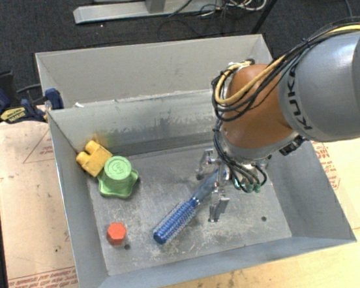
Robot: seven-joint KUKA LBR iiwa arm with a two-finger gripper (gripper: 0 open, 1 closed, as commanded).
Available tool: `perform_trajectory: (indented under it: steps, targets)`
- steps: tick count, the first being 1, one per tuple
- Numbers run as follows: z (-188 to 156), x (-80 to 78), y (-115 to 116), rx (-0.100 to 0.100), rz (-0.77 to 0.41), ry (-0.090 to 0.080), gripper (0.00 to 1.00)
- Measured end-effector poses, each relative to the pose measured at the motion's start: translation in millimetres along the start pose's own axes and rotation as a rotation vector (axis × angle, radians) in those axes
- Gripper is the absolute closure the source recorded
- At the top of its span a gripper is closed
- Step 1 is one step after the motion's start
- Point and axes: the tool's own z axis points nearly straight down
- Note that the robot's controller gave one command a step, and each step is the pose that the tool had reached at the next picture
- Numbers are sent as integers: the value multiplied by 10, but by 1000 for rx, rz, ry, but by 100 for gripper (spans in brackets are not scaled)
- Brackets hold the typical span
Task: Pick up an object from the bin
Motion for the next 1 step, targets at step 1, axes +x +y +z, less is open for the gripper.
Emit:
perform_trajectory:
  steps: [1]
  targets:
    - [-200,390,123,1,-297,-7,0]
